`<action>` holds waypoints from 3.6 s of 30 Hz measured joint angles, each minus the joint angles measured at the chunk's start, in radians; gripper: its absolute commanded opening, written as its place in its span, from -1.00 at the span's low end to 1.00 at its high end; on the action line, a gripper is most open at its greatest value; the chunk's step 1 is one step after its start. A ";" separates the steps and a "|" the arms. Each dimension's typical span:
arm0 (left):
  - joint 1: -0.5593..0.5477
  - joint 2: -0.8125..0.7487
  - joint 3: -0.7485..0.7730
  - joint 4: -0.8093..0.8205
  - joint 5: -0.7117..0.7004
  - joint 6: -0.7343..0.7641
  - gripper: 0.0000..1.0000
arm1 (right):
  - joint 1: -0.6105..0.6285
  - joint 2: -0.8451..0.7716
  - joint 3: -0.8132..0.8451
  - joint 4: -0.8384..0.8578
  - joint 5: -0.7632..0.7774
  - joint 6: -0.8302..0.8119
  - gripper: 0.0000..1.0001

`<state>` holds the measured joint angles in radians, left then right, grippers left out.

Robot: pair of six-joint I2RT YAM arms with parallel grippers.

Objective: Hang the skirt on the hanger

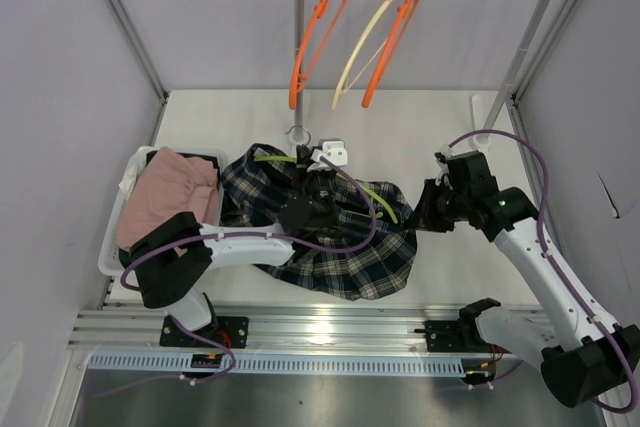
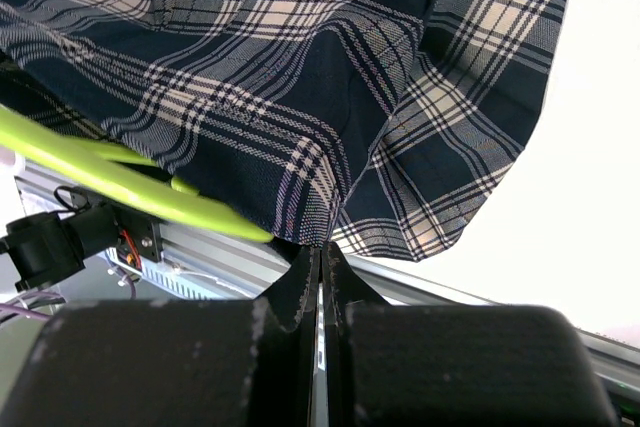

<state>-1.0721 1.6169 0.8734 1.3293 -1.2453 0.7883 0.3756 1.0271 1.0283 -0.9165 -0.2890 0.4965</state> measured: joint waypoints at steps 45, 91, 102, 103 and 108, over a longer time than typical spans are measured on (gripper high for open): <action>-0.080 -0.024 0.024 0.008 -0.016 -0.003 -1.00 | 0.128 0.099 0.333 -0.116 0.024 0.114 -1.00; 0.041 -0.228 0.410 -1.176 0.798 -1.028 -1.00 | 0.280 0.438 1.221 -0.629 0.480 0.023 -1.00; 0.053 -0.166 0.425 -1.254 0.881 -1.106 -1.00 | 0.302 0.361 1.036 -0.591 0.356 0.025 -1.00; 0.053 -0.167 0.433 -1.267 0.888 -1.106 -1.00 | 0.298 0.342 0.991 -0.570 0.341 0.025 -1.00; 0.053 -0.171 0.489 -1.380 0.906 -1.091 -1.00 | 0.280 0.298 0.851 -0.499 0.294 0.008 -1.00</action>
<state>-1.0195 1.4464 1.3628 -0.0509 -0.3389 -0.3031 0.6559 1.3251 1.8793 -1.4151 0.0048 0.5049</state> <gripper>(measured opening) 0.023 0.009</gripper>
